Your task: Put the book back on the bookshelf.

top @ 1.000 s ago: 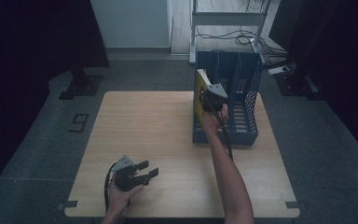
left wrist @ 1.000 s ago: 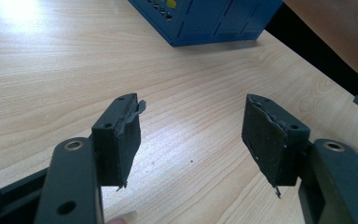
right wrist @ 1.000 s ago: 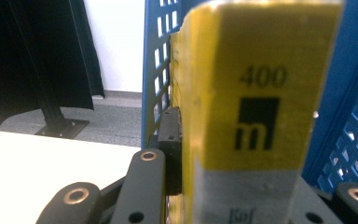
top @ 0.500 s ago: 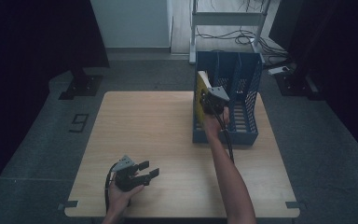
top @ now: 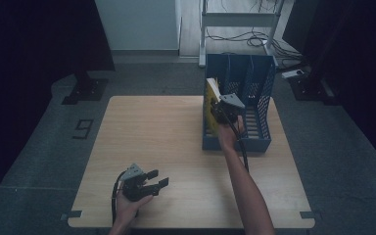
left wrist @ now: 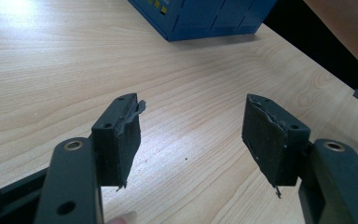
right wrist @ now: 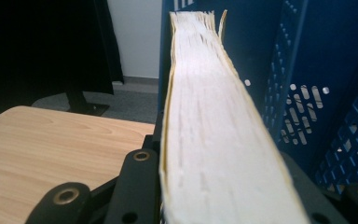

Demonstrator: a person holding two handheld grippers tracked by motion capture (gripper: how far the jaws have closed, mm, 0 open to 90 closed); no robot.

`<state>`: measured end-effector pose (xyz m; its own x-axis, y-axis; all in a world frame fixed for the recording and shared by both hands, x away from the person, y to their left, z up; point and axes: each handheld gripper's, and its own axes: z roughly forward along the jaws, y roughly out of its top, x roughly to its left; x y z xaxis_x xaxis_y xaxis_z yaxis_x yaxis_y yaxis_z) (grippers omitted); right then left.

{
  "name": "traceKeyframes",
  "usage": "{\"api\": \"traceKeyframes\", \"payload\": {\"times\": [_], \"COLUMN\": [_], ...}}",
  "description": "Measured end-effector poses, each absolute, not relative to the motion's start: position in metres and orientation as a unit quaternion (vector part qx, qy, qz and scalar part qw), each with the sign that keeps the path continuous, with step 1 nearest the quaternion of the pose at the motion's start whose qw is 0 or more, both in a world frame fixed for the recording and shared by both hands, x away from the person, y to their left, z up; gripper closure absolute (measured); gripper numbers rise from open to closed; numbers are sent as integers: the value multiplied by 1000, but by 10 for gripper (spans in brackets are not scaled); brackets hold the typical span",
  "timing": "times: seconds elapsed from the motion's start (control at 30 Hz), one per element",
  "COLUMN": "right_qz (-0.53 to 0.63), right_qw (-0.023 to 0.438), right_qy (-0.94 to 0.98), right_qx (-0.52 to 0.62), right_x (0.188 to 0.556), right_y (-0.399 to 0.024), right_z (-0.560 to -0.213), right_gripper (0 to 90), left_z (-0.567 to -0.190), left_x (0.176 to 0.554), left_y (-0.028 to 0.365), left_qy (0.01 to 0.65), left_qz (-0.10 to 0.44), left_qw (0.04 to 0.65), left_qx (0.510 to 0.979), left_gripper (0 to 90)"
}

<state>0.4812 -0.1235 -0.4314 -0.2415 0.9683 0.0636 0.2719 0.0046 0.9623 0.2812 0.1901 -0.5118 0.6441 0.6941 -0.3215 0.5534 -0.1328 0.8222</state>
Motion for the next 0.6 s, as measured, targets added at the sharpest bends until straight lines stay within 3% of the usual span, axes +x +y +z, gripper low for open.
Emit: {"api": "traceKeyframes", "payload": {"times": [0.3, 0.6], "right_qz": [481, 452], "right_qw": [349, 315], "right_qy": [635, 667], "right_qx": [494, 501], "right_x": [479, 488], "right_y": [-124, -126], "right_z": [-431, -426], "right_gripper": [657, 628], "left_z": [-512, -511], "left_x": [281, 281], "left_y": [191, 190], "left_qy": [418, 416], "left_qz": [69, 68], "left_qw": [512, 511], "left_qx": [747, 749], "left_gripper": [371, 371]}}
